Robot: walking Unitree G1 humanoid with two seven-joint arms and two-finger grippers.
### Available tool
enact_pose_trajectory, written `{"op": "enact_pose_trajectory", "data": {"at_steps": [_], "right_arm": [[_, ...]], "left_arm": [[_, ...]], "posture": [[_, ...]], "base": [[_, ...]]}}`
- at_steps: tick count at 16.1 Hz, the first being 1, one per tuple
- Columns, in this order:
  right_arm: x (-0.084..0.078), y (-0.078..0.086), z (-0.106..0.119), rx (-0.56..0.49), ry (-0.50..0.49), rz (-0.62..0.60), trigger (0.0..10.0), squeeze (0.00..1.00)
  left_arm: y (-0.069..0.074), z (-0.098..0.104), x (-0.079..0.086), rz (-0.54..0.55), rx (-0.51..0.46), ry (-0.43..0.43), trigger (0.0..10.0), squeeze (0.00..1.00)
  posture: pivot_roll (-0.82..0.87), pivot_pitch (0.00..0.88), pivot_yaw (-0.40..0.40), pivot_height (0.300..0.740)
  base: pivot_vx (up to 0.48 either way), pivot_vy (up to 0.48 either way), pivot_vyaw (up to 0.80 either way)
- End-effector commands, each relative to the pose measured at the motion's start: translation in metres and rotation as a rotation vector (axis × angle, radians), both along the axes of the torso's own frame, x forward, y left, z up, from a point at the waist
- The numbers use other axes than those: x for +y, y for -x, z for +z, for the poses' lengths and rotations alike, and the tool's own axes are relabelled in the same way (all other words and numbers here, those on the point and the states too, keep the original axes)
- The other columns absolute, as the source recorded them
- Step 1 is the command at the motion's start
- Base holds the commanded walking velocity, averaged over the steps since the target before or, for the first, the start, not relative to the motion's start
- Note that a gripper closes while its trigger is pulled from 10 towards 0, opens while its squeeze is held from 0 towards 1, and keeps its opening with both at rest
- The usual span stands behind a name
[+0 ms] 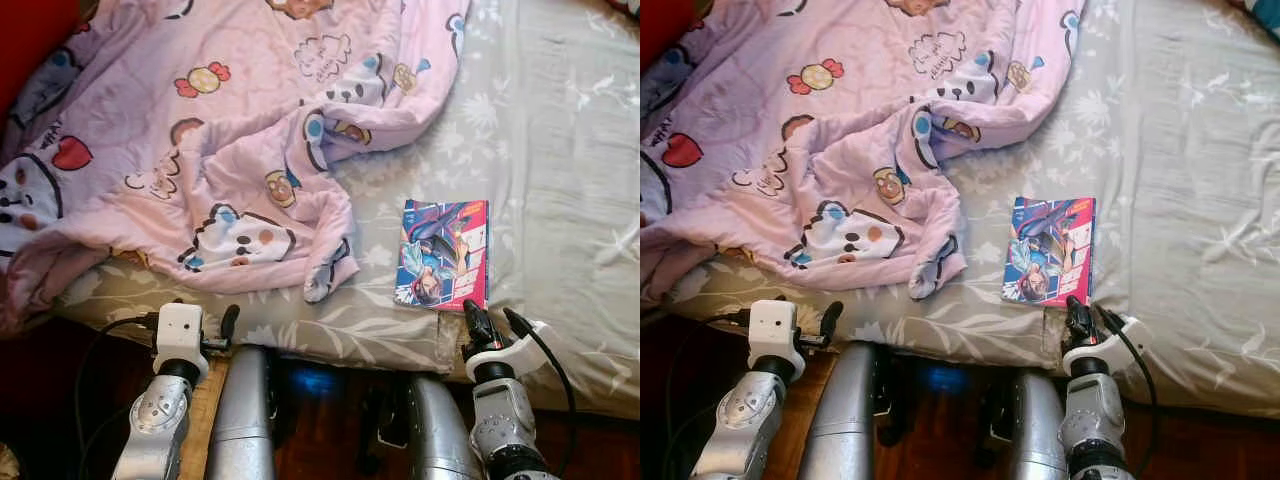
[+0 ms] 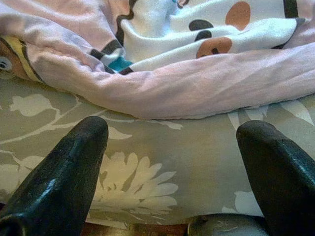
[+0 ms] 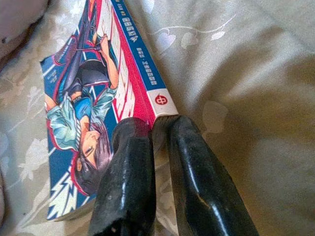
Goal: Clean up the room
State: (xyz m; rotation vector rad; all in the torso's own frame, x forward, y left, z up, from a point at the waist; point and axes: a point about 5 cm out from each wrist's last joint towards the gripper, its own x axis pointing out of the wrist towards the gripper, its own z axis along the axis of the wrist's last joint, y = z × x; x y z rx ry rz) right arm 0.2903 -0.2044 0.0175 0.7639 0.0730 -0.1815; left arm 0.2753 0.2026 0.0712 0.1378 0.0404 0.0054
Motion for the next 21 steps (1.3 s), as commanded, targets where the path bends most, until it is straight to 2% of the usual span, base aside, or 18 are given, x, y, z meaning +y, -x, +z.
{"op": "enact_pose_trajectory", "data": {"at_steps": [1,4,7,9,10,15,16,17,19,21], "right_arm": [[0.001,0.029,-0.031,0.141,-0.047,-0.039,10.0,1.00],[0.005,0.031,-0.035,0.177,-0.086,-0.089,10.0,1.00],[0.002,0.044,-0.046,0.242,-0.129,-0.147,10.0,1.00],[0.001,0.046,-0.047,0.249,-0.127,-0.151,10.0,1.00],[0.003,0.042,-0.043,0.220,-0.109,-0.112,10.0,0.00],[0.007,0.011,-0.011,0.026,-0.126,-0.058,10.0,0.00],[0.005,0.008,-0.008,0.019,-0.122,-0.063,10.0,0.29],[0.000,0.001,-0.002,0.011,-0.128,-0.079,10.0,1.00],[-0.004,-0.004,0.001,0.016,-0.123,-0.092,10.0,1.00],[-0.013,-0.016,0.012,0.009,-0.129,-0.113,10.0,1.00]], "left_arm": [[0.008,-0.014,0.002,0.002,0.053,-0.020,10.0,0.00],[0.010,-0.016,0.002,-0.004,0.046,-0.027,10.0,0.00],[0.013,-0.018,0.003,-0.008,0.047,-0.034,10.0,0.00],[0.014,-0.018,0.004,-0.009,0.045,-0.037,10.0,0.00],[0.014,-0.019,0.004,-0.009,0.046,-0.040,10.0,0.00],[0.014,-0.018,0.005,-0.016,0.044,-0.047,10.0,0.00],[0.014,-0.018,0.005,-0.016,0.043,-0.048,10.0,0.00],[0.014,-0.017,0.006,-0.017,0.042,-0.050,10.0,0.00],[0.015,-0.017,0.006,-0.017,0.042,-0.051,10.0,0.00],[0.017,-0.017,0.005,-0.021,0.045,-0.053,10.0,0.00]], "posture": [[0.24,0.355,-0.043,0.608],[0.24,0.365,-0.043,0.608],[0.25,0.374,-0.040,0.608],[0.25,0.375,-0.039,0.608],[0.25,0.375,-0.037,0.608],[0.26,0.371,-0.029,0.608],[0.25,0.371,-0.027,0.608],[0.26,0.373,-0.026,0.608],[0.26,0.376,-0.021,0.608],[0.27,0.388,-0.016,0.608]], "base": [[0.000,0.000,0.00],[0.000,0.000,0.00],[0.000,0.000,0.00],[0.000,0.000,0.00],[0.000,0.000,0.00],[0.000,0.000,0.00],[0.000,0.000,0.00],[0.000,0.000,0.00],[0.000,0.000,0.00],[0.000,0.000,0.00]]}}
